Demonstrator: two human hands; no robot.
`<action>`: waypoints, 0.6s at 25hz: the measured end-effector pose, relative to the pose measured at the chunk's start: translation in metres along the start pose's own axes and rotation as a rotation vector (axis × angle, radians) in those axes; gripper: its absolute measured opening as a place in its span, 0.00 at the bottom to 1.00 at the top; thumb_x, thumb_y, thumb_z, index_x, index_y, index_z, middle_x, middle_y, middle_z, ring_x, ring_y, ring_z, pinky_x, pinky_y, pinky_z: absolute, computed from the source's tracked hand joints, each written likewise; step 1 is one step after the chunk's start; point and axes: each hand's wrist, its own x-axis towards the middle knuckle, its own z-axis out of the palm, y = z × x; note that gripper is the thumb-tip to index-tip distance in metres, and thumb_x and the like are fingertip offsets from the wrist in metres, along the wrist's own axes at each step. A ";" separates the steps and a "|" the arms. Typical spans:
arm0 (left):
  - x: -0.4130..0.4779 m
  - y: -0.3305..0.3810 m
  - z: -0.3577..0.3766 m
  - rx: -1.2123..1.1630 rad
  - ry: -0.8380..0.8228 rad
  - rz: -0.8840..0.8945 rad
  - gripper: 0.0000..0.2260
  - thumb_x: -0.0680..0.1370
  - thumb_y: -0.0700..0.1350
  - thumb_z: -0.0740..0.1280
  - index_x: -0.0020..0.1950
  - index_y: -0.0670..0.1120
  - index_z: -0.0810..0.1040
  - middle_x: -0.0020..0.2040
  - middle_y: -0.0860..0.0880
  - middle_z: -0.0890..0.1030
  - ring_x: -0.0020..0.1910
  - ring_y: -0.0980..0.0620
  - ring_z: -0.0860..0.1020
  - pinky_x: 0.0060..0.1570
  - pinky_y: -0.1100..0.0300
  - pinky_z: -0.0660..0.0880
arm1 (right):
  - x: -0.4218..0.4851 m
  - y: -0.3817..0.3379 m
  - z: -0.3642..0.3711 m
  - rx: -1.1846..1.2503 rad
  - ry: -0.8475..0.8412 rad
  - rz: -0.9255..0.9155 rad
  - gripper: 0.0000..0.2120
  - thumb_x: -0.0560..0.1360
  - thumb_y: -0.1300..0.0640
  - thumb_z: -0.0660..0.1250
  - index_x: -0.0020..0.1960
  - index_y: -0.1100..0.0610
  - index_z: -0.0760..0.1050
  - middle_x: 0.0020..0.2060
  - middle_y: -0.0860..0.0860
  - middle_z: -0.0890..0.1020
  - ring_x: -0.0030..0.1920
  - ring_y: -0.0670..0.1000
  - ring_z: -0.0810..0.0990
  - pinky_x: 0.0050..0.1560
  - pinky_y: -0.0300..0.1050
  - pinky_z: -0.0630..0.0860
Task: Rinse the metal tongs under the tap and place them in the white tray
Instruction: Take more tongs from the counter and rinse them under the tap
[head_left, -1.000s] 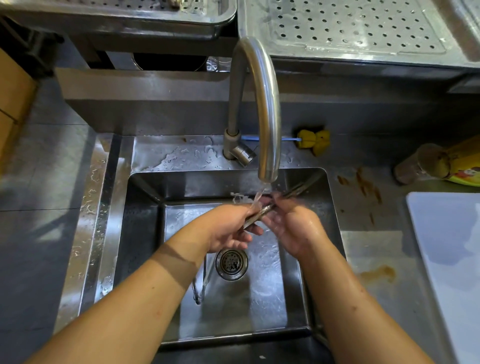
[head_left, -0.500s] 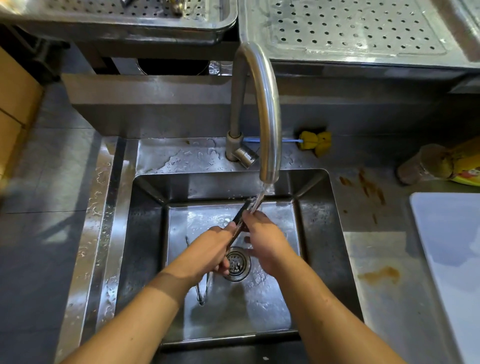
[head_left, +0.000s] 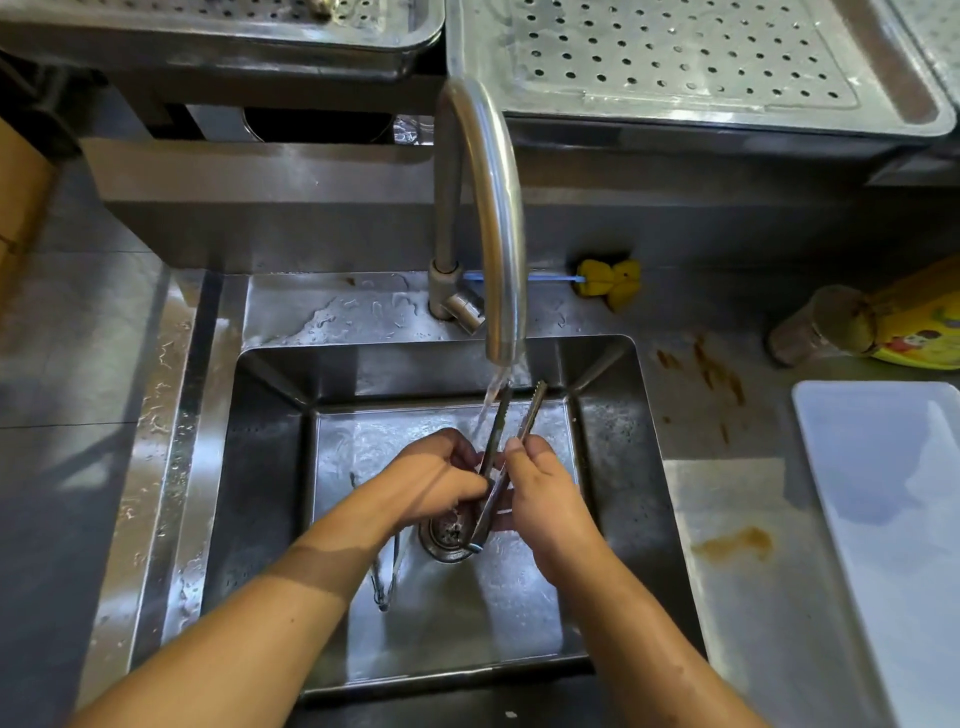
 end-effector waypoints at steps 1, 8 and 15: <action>0.003 0.000 0.003 -0.040 0.006 -0.004 0.16 0.63 0.43 0.71 0.50 0.46 0.78 0.37 0.47 0.82 0.29 0.53 0.79 0.28 0.60 0.76 | 0.000 0.000 -0.003 -0.040 0.011 -0.040 0.10 0.85 0.48 0.58 0.51 0.50 0.75 0.47 0.57 0.85 0.49 0.59 0.86 0.50 0.60 0.85; 0.012 0.007 0.004 -0.193 -0.100 -0.001 0.15 0.63 0.45 0.76 0.48 0.47 0.86 0.43 0.44 0.87 0.39 0.49 0.85 0.43 0.52 0.83 | -0.014 -0.006 -0.013 -0.305 -0.046 -0.148 0.13 0.86 0.45 0.55 0.52 0.50 0.74 0.42 0.48 0.82 0.41 0.46 0.81 0.40 0.42 0.73; 0.011 0.020 -0.011 -0.392 -0.038 -0.110 0.12 0.83 0.47 0.65 0.50 0.43 0.85 0.40 0.44 0.88 0.33 0.47 0.85 0.45 0.50 0.84 | -0.020 -0.013 -0.004 -0.262 -0.029 -0.252 0.12 0.87 0.48 0.56 0.57 0.50 0.77 0.46 0.45 0.84 0.44 0.36 0.80 0.42 0.29 0.72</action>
